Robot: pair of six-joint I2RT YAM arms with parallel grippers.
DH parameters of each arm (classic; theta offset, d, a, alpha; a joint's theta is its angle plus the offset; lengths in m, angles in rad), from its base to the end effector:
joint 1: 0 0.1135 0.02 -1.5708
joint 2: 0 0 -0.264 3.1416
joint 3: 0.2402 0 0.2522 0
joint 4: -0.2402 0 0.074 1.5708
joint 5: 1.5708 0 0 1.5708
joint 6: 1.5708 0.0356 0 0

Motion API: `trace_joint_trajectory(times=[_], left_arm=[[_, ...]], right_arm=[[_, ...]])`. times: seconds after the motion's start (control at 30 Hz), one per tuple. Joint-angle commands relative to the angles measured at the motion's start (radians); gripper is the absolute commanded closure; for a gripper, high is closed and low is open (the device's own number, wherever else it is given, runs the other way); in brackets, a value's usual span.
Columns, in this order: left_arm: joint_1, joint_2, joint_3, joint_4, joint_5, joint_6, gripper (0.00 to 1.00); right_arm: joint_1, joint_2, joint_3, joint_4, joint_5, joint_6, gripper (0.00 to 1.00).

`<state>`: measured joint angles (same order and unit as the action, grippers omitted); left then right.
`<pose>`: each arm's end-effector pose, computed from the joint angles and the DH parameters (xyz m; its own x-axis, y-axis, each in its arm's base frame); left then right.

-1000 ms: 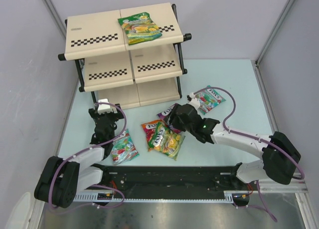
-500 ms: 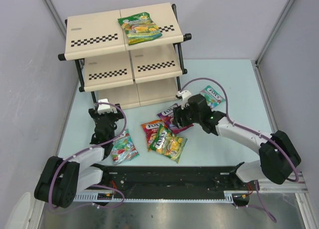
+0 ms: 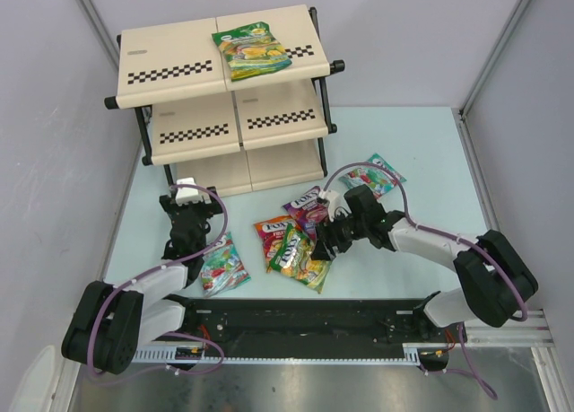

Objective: Place and organize the candy bags onto the shelf

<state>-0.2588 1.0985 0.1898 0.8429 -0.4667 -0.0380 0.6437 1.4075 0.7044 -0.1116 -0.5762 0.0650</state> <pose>0.2007 -0.0366 0.1853 -0.0557 -0.0203 -0.9982 -0.2077 0.9782 -0.0083 0.2075 0.1800 0.1858 -0.6328 -0.4067 -0.6589 -0.7628 0.4738 0.4401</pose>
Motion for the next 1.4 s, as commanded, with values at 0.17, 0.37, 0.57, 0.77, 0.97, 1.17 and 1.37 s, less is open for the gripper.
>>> trace_joint_trajectory(times=[0.17,0.37,0.57,0.77,0.97,1.17,1.37], left_arm=[[0.006,-0.005,0.017,0.027,0.016,-0.017,0.0],[0.006,-0.003,0.019,0.025,0.014,-0.014,0.0],[0.006,0.0,0.022,0.021,0.014,-0.014,0.0],[0.006,0.006,0.028,0.016,0.016,-0.014,0.0],[0.006,0.008,0.028,0.016,0.016,-0.014,0.0],[0.006,0.004,0.027,0.018,0.016,-0.014,0.0],[0.006,0.008,0.027,0.018,0.014,-0.016,0.0]], right_arm=[[0.002,0.024,-0.025,0.053,0.122,0.035,0.23],[-0.025,0.077,-0.02,0.09,0.108,0.041,0.22],[-0.041,0.116,-0.008,0.078,0.006,0.042,0.26],[-0.016,0.111,-0.008,0.041,-0.071,0.05,0.48],[0.014,0.094,-0.017,0.061,-0.122,0.094,0.74],[0.042,0.016,-0.013,0.079,-0.133,0.14,1.0],[0.18,-0.168,0.111,-0.068,0.014,0.133,1.0]])
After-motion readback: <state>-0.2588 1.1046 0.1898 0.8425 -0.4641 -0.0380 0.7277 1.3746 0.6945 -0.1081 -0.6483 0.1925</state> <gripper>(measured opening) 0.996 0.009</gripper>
